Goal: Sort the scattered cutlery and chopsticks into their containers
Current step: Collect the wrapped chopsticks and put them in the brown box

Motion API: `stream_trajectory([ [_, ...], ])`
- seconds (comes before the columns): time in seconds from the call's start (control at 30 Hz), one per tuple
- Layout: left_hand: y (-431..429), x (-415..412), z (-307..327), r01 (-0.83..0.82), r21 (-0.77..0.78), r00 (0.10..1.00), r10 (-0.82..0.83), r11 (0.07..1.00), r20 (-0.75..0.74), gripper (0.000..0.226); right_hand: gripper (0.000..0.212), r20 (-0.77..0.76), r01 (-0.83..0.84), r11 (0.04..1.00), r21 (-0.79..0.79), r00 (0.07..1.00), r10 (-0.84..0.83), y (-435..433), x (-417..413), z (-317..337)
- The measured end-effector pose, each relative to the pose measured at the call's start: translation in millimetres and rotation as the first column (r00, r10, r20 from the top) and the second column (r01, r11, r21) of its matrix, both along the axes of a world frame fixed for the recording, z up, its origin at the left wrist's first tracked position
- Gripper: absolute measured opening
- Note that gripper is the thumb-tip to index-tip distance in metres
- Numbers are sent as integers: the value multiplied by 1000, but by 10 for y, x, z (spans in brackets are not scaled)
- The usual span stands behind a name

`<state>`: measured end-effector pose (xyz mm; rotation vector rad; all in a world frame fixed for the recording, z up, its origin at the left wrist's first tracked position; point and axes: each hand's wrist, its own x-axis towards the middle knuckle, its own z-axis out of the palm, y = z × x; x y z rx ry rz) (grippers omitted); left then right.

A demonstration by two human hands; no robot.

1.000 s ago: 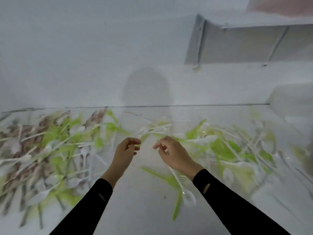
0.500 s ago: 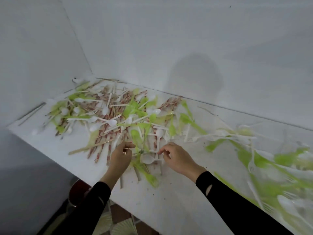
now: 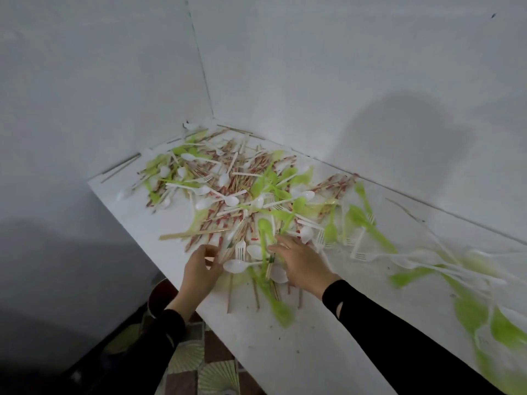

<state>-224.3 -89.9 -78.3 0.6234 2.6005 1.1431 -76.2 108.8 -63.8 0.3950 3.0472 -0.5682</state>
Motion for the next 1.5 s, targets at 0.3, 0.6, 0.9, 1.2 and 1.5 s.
stream_trajectory([
  [0.3, 90, -760, -67, 36, -263, 980, -86, 964, -180, 36, 46, 29, -58, 966, 253, 998, 53, 233, -340, -99],
  [0.6, 275, -1453, -34, 217, -480, 911, -353, 850, -213, 25, 41, -220, -4, 978, 210, 974, 51, 273, -913, 38],
  [0.9, 190, -2225, 446, 230, -27, 963, -231, 973, -136, 23, 35, -252, -70, 997, 26, 965, 75, -43, -1918, 203],
  [1.2, -186, -3766, 499, -23, -91, 987, 8, 996, -162, 17, 26, -247, -104, 994, 42, 963, 111, -129, -3134, 214],
  [1.5, -328, -5022, 181, -140, -305, 975, 78, 942, -207, 27, 34, -198, -185, 981, 50, 961, 191, -49, -4082, -38],
])
